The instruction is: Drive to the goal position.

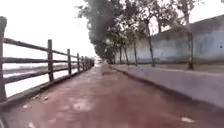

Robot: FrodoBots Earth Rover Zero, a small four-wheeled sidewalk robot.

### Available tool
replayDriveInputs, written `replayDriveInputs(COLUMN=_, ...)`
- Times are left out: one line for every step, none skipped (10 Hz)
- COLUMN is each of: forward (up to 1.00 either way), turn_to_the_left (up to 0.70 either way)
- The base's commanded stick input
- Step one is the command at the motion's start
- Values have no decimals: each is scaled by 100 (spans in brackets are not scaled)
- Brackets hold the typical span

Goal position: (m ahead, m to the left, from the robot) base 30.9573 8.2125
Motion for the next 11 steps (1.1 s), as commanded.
replayDriveInputs(forward=100, turn_to_the_left=0)
replayDriveInputs(forward=100, turn_to_the_left=0)
replayDriveInputs(forward=100, turn_to_the_left=0)
replayDriveInputs(forward=100, turn_to_the_left=1)
replayDriveInputs(forward=100, turn_to_the_left=12)
replayDriveInputs(forward=100, turn_to_the_left=24)
replayDriveInputs(forward=100, turn_to_the_left=24)
replayDriveInputs(forward=100, turn_to_the_left=24)
replayDriveInputs(forward=100, turn_to_the_left=24)
replayDriveInputs(forward=100, turn_to_the_left=20)
replayDriveInputs(forward=100, turn_to_the_left=0)
